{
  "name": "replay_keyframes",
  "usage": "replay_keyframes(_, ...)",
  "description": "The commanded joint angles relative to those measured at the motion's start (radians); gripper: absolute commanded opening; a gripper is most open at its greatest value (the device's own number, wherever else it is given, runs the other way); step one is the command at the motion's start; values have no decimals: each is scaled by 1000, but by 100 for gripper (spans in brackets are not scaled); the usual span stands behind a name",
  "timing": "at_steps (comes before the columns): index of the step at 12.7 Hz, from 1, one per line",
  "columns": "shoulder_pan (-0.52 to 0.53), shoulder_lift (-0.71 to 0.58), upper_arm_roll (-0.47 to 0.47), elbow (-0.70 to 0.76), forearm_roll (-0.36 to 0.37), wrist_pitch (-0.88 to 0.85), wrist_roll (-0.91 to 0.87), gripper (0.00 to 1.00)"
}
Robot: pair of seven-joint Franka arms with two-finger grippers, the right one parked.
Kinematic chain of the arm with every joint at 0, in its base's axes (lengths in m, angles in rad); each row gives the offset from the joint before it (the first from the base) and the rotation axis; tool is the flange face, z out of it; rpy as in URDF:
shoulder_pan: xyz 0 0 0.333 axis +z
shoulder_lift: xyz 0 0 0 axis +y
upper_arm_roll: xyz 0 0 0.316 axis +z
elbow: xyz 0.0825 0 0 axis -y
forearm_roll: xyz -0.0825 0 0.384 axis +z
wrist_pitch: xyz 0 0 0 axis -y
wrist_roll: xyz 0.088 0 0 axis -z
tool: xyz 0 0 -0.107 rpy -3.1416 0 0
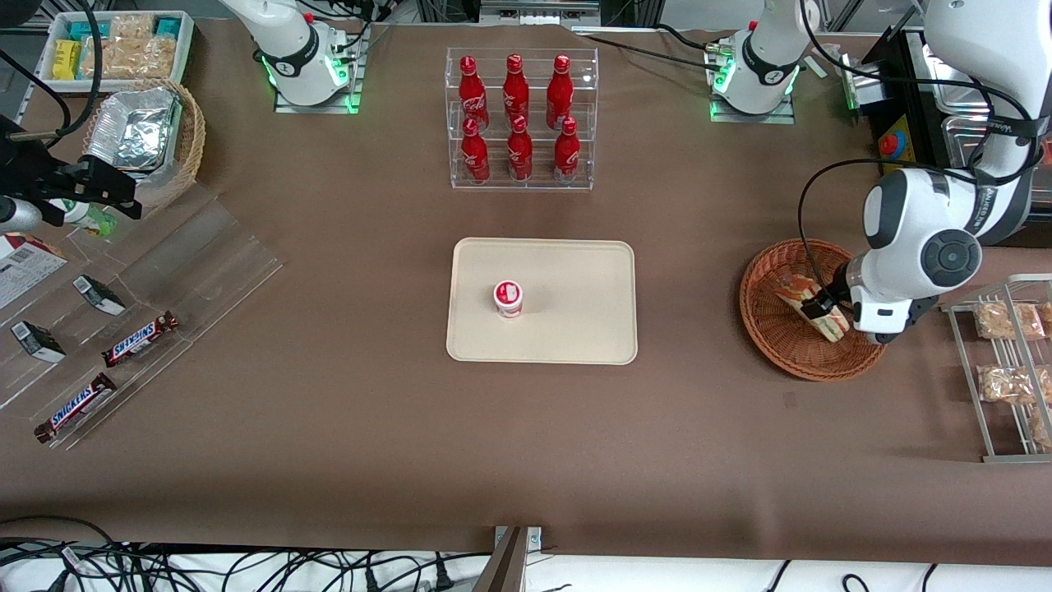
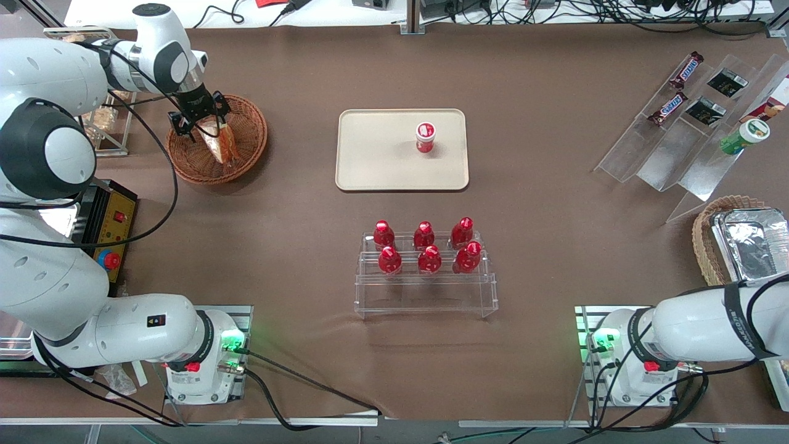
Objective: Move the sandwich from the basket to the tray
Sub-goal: 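Lower the open left gripper around the sandwich in the basket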
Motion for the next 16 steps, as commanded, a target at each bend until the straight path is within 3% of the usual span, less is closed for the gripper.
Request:
replay_keyframes(1,-1,-30,-4,-38,31,13,-26,100)
replay_keyframes(5,12,-44,-3,-25,31,-28,66,100)
replay_keyframes(16,-2,-22,-6,55,16,-28,40,100)
